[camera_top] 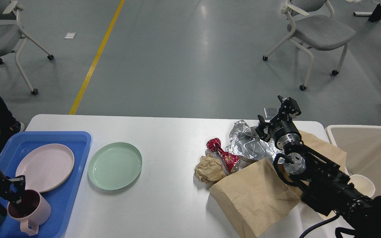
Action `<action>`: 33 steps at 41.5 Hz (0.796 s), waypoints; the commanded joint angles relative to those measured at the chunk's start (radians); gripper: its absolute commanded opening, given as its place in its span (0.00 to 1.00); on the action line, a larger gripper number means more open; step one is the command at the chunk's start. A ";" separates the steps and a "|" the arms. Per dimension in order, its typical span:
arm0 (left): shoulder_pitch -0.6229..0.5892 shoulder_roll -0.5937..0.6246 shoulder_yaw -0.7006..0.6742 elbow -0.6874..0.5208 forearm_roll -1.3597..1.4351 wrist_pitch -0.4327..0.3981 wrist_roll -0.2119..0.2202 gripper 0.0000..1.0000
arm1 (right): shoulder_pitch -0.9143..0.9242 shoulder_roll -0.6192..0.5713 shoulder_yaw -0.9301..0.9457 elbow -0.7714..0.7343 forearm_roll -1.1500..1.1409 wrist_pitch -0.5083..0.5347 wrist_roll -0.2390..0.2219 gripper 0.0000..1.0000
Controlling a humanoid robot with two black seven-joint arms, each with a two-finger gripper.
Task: Tidy desktop
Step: 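Lift the pink mug with the left gripper and set it on the blue tray, then release the mug and raise the left gripper away from the tray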
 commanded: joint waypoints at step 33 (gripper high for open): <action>-0.508 -0.151 0.296 -0.173 -0.018 0.000 -0.011 0.93 | -0.001 0.000 0.001 0.000 0.000 0.000 0.000 1.00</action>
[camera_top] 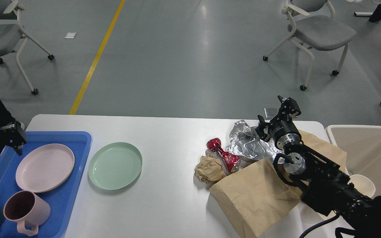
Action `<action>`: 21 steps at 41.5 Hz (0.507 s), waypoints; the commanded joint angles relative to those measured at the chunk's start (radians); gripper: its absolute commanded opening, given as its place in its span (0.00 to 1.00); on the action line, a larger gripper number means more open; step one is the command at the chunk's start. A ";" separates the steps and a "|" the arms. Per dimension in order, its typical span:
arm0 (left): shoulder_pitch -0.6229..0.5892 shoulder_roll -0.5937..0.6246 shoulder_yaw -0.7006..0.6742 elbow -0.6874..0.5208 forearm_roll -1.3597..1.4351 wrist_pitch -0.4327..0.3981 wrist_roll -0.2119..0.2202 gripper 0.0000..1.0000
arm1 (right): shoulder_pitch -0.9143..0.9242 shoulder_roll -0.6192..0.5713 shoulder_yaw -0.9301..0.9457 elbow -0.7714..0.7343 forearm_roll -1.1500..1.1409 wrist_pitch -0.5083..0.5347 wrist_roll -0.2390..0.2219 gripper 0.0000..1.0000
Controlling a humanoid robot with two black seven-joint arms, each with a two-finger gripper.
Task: Tidy desktop
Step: 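Release the mug and raise the left gripper away from the tray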
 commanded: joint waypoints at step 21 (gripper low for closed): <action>-0.111 -0.171 -0.210 -0.161 -0.003 0.000 0.014 0.93 | 0.000 0.000 0.000 0.000 0.000 0.000 0.000 1.00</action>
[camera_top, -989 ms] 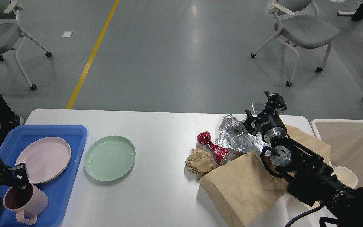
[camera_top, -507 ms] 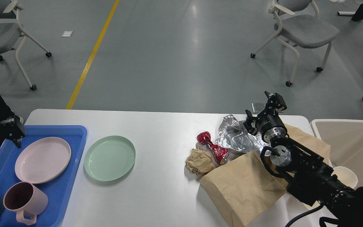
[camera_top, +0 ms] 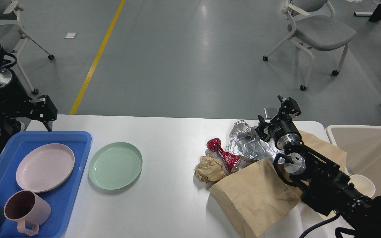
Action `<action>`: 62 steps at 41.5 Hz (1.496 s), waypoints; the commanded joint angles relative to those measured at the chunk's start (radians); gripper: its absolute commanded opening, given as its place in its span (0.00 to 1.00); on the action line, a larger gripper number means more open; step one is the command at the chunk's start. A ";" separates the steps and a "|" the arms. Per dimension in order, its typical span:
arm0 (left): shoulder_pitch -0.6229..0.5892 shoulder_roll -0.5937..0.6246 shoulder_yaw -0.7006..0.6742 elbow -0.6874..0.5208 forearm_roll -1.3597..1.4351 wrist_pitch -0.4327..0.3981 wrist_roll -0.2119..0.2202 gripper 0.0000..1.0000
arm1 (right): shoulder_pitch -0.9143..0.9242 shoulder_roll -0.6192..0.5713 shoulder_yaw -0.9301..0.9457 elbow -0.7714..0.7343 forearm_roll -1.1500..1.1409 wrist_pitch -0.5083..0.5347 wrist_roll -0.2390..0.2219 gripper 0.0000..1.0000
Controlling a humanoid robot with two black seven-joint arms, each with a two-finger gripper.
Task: Tidy desktop
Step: 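Release the mug and raise the left gripper away from the tray, then grasp the edge of the pale green plate with the left gripper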
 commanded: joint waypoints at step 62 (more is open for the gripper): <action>0.803 -0.137 -0.415 0.504 0.000 0.290 0.015 0.93 | 0.001 0.000 0.001 0.000 0.000 0.000 0.000 1.00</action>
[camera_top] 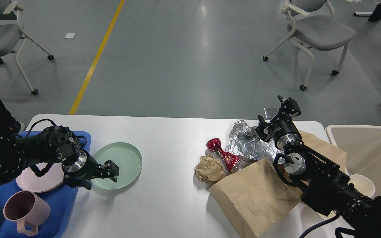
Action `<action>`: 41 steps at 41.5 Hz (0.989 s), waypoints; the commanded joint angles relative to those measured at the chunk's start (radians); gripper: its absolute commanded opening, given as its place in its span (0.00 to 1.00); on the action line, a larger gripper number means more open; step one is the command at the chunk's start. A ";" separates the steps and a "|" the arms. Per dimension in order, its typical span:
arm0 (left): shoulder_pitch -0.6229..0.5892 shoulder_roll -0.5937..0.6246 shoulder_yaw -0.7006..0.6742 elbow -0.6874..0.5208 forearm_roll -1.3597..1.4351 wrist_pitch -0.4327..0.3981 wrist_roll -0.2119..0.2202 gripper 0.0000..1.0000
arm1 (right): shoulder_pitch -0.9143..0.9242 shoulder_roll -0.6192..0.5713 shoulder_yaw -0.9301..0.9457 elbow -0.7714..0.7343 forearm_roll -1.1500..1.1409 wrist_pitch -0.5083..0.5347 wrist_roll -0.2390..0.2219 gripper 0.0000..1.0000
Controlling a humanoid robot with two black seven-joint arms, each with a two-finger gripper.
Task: Tidy desktop
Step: 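Grasp the edge of the pale green plate with the left gripper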
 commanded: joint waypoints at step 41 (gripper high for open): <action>0.080 -0.012 -0.072 0.034 0.003 -0.116 -0.003 0.16 | 0.000 0.000 -0.001 0.000 0.000 0.000 0.000 1.00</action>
